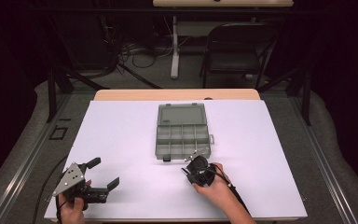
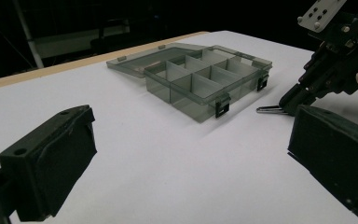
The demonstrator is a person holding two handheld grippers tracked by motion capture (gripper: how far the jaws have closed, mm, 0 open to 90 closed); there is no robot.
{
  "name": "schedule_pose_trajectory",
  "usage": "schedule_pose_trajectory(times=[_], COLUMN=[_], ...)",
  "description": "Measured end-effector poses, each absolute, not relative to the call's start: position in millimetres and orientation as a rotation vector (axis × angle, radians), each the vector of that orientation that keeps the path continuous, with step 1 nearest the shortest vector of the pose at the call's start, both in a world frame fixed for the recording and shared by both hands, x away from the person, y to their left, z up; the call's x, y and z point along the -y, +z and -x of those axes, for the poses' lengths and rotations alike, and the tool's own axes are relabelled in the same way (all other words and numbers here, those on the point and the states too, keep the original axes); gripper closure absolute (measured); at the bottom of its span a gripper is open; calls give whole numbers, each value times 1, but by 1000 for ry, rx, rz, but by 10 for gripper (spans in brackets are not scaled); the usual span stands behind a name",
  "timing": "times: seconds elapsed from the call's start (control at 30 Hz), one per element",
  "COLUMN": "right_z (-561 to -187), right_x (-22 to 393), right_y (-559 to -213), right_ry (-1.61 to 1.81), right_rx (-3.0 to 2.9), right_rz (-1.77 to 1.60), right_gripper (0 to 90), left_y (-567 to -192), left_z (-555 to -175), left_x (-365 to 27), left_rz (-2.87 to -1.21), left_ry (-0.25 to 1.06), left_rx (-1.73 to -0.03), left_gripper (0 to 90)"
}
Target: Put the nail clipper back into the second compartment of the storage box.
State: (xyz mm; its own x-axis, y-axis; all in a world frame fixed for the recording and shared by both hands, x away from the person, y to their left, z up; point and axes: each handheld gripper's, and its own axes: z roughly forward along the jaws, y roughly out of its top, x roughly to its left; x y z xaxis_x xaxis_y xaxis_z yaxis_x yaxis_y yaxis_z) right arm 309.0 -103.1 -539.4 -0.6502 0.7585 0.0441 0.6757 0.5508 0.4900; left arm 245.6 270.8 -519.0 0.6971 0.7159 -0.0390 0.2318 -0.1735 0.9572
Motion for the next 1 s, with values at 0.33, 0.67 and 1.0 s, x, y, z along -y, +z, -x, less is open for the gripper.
schedule_pose_trajectory(times=[0.33, 0.67, 1.0], right_z=[-308, -313, -317], right_x=[101, 102, 100], right_y=[-540, -536, -538], right_ry=[701, 658, 702], right_rx=[-2607, -2652, -2654], right_rz=[-1211, -1239, -1262], right_gripper=[792, 794, 795], left_y=[-519, -519, -519], left_z=[-246, -246, -245], left_x=[-271, -271, -272], left_rz=[-1734, -1735, -1738], left_ry=[515, 515, 519], left_rx=[-761, -759, -759], left_gripper=[6, 6, 6])
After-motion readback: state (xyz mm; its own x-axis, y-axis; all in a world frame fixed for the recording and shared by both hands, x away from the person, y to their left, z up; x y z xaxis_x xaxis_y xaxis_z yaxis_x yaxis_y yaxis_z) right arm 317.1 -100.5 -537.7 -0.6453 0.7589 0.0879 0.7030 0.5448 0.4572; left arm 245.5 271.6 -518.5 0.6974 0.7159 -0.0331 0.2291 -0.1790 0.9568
